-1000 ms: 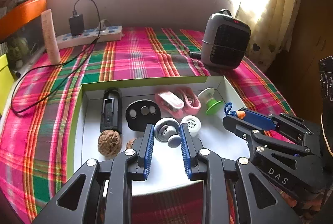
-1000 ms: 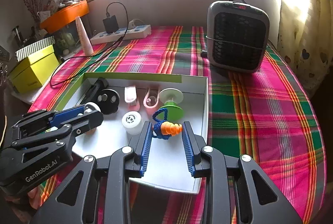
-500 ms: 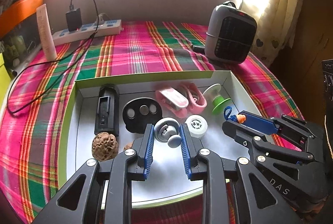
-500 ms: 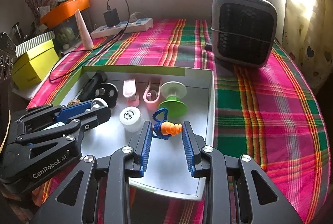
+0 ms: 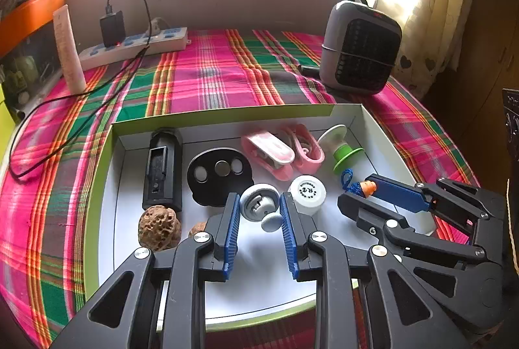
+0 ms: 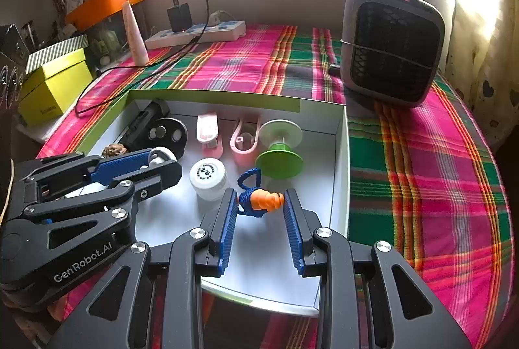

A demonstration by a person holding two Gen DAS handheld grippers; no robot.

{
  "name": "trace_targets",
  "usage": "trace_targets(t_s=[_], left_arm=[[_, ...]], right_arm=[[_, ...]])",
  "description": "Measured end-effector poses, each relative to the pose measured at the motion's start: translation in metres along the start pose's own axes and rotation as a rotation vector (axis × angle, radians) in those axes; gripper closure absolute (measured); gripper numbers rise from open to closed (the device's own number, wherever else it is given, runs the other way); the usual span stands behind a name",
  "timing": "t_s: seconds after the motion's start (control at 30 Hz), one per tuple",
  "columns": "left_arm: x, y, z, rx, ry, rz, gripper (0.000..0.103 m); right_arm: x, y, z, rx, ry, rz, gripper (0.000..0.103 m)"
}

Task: Organize objects
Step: 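Lower the white knob and earplug into the box and open both tools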

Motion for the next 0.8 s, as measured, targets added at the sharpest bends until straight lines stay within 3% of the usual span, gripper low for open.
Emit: trace_targets(t_s=[0.8], left_arm=[[0.0029, -0.0001, -0.0026, -0.002, 0.011, -0.007, 0.074]], right_arm=[[0.0011, -0.0009, 0.0008, 0.003, -0.004, -0.002, 0.071]])
Point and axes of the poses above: each gripper's, at about its wrist camera, not at the fingertips, and z roughly the way its jaws point, x to its left, y to its top, the point moved 2 cm from there along z, roughly the way its jaws point, and after that the axes turned 12 degrees about z, right-handed, at the moved point
